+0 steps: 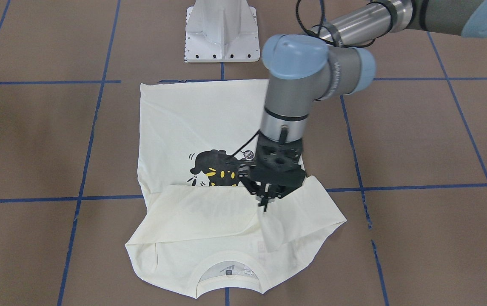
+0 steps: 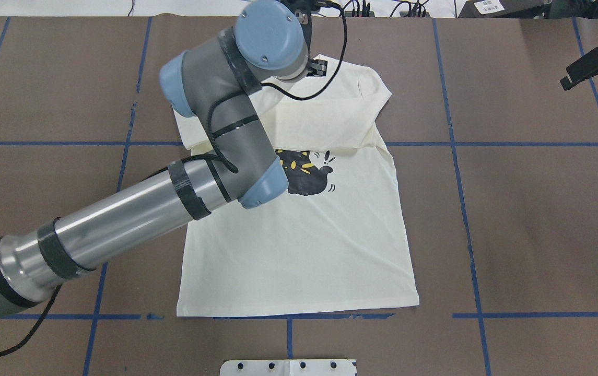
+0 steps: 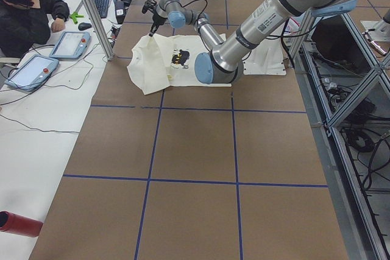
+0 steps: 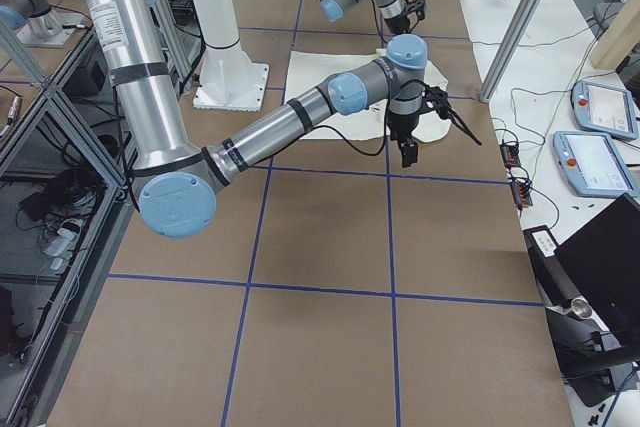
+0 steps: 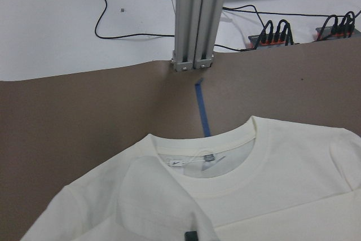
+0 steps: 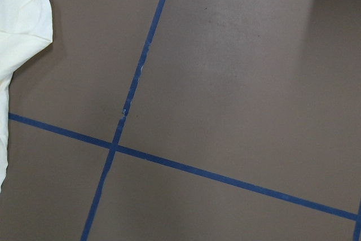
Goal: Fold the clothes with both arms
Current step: 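Carry the held sleeve across the chest toward the far shoulder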
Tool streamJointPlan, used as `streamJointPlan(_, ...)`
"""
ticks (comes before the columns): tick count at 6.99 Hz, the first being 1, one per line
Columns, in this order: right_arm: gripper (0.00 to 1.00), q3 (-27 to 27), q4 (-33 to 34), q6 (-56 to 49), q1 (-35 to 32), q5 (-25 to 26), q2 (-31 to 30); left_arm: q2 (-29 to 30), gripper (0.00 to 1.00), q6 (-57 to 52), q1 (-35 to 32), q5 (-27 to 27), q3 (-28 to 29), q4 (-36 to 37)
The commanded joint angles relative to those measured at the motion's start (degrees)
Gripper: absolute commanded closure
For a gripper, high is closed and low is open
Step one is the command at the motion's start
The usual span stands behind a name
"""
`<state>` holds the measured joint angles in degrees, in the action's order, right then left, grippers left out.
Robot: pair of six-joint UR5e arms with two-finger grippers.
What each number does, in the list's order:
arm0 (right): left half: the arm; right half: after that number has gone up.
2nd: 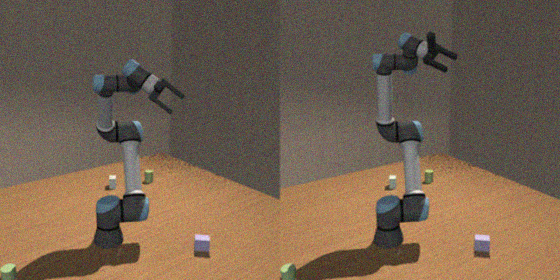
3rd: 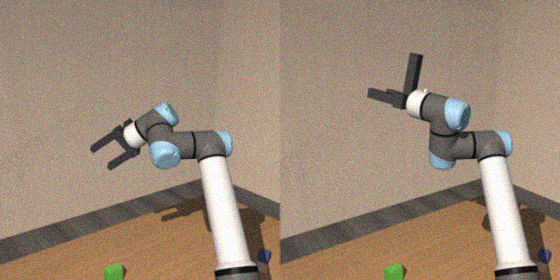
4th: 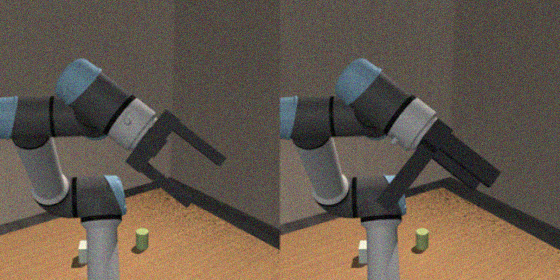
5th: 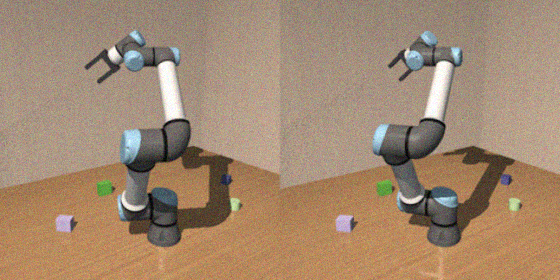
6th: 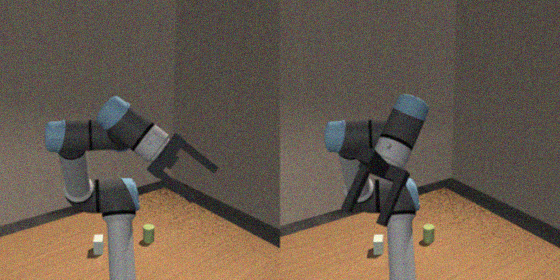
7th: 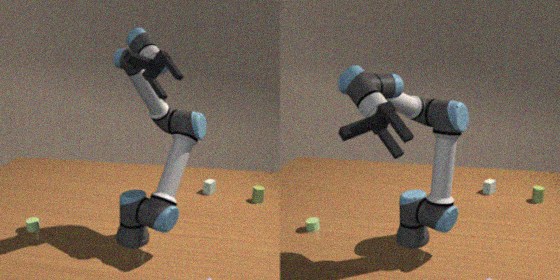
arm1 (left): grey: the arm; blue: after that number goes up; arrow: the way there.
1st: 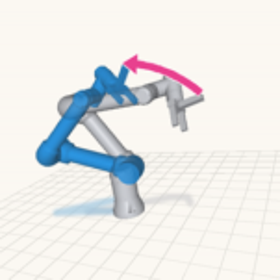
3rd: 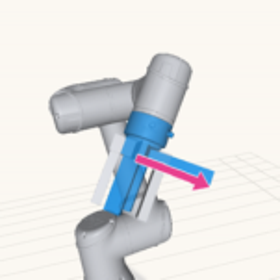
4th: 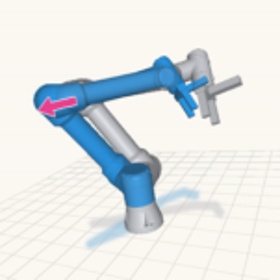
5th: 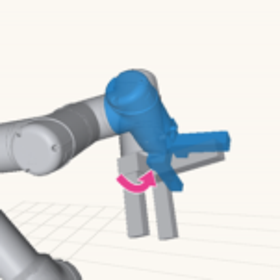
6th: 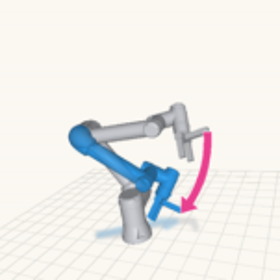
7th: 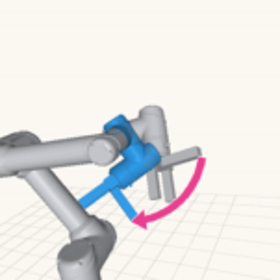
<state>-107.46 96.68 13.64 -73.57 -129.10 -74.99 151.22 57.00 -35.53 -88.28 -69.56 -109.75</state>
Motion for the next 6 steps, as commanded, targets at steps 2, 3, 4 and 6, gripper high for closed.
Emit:
streamJointPlan(2, 0.0, -0.03, 0.0, 0.07, -0.26, 0.08, -0.16, 1.19, 1.0, -3.96, 8.0, 7.84, 5.92, -8.27)
streamJointPlan(3, 0.0, -0.03, 0.0, 0.07, -0.26, 0.08, -0.16, 1.36, 1.0, -4.08, 8.54, 8.21, 6.45, -8.37)
streamJointPlan(4, 0.0, -0.03, 0.0, 0.07, -0.26, 0.08, -0.07, 1.88, 1.0, -4.09, 9.33, 8.21, 6.54, -8.64)
streamJointPlan(6, 0.0, 0.14, -0.09, -0.11, -0.26, 0.08, -0.07, 1.63, 0.32, -3.39, 10.3, 7.69, 6.45, -14.48)
